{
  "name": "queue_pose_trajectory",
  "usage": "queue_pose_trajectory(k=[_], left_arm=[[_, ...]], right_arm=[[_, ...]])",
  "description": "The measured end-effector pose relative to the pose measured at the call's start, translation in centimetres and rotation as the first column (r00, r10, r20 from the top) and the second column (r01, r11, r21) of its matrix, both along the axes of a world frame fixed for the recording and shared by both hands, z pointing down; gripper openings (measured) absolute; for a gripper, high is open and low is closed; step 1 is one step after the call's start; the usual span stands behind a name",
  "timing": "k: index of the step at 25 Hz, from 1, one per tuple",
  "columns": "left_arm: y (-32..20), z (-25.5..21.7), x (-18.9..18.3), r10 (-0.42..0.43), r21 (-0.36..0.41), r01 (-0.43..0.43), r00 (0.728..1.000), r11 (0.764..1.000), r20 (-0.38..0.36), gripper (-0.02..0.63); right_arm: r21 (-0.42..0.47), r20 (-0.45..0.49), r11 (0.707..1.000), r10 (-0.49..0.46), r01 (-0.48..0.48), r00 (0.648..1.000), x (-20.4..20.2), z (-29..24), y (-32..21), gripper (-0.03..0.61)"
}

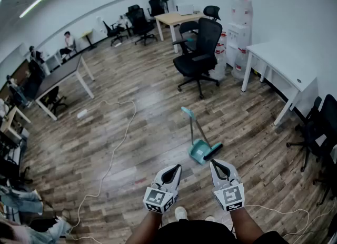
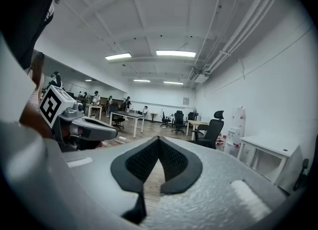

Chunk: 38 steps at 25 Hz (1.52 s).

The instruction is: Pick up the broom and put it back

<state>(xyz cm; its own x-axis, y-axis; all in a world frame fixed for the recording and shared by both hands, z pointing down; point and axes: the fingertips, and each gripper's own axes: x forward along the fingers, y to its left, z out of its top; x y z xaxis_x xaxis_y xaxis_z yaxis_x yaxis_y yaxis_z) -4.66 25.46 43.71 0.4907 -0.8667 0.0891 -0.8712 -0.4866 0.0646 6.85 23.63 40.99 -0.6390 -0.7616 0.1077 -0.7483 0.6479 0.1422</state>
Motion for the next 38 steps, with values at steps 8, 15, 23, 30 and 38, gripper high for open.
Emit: queue_pose_trajectory(k=[8, 15, 23, 30, 38], left_arm=[[-0.8, 0.3, -1.9, 0.001, 0.005, -0.001, 1.0, 1.0, -0.004, 0.018], [-2.3, 0.0, -4.8, 0.004, 0.024, -0.004, 1.0, 1.0, 0.0, 0.018], [-3.2, -0.2, -7.8, 0.028, 0.046, -0.029, 1.0, 0.999, 0.007, 0.018], [-4.9, 0.3, -9.6, 0.026, 0.033, -0.025, 1.0, 0.999, -0.011, 0.018], [-9.6, 0.0, -9.3, 0.016, 0.029, -0.016, 1.0, 0.999, 0.0, 0.02]], right_arm=[[0.014, -0.008, 1.0, 0.021, -0.021, 1.0, -1.3, -0.1, -0.9, 0.002], [0.02, 0.033, 0.999, 0.047, -0.047, 0.998, -3.1, -0.4, -2.4, 0.003], [0.007, 0.041, 0.998, 0.063, -0.063, 0.997, -5.8, 0.2, -3.3, 0.003], [-0.002, 0.023, 0.998, 0.065, -0.065, 0.998, -7.6, 0.3, -4.9, 0.003], [-0.004, 0.025, 0.999, 0.043, -0.043, 0.999, -7.5, 0.2, -10.0, 0.003]])
